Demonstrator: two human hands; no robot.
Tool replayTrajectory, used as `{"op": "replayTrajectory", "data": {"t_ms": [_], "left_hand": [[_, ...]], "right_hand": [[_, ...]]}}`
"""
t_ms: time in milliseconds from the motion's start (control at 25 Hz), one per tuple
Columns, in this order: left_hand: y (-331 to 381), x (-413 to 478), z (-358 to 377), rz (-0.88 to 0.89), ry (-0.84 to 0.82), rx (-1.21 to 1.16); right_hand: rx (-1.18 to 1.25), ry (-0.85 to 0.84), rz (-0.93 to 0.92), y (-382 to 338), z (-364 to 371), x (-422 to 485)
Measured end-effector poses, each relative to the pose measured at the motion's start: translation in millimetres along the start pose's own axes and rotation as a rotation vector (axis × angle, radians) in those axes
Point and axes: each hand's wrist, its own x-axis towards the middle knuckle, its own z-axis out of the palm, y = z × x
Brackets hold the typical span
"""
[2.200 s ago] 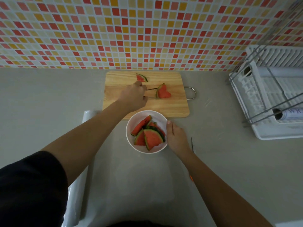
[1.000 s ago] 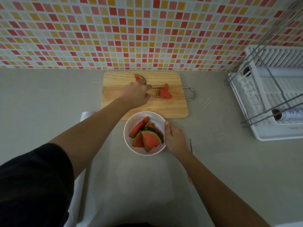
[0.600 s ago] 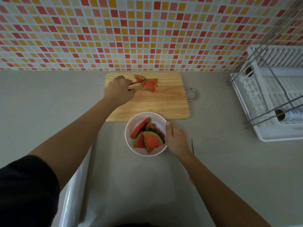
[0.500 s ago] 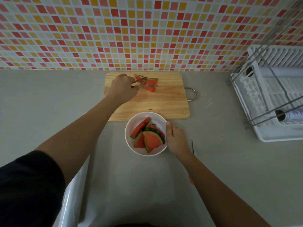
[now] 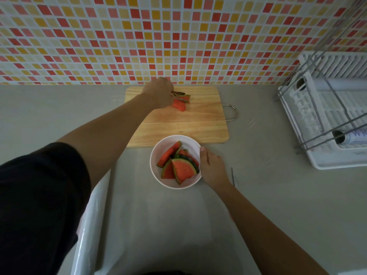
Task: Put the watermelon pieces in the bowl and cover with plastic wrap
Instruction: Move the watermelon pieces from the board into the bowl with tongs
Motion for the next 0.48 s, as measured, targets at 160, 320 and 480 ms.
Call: {"op": "replayTrajectory", "data": {"t_ms": [160,320,480], "left_hand": [[-10,0,8,-0.039,0.05,-0.217],[-24,-12,13,-0.168,0.146,-0.537],[-36,-49,7,-0.082,0.181,-0.712]], "right_hand": [[-0.005,-0.004,0.018,-2,-1,-1],[-0.014,-0.004,0.013,-2,-1,0],[0.019,0.0,-0.014,-1,-2,-1]]}}
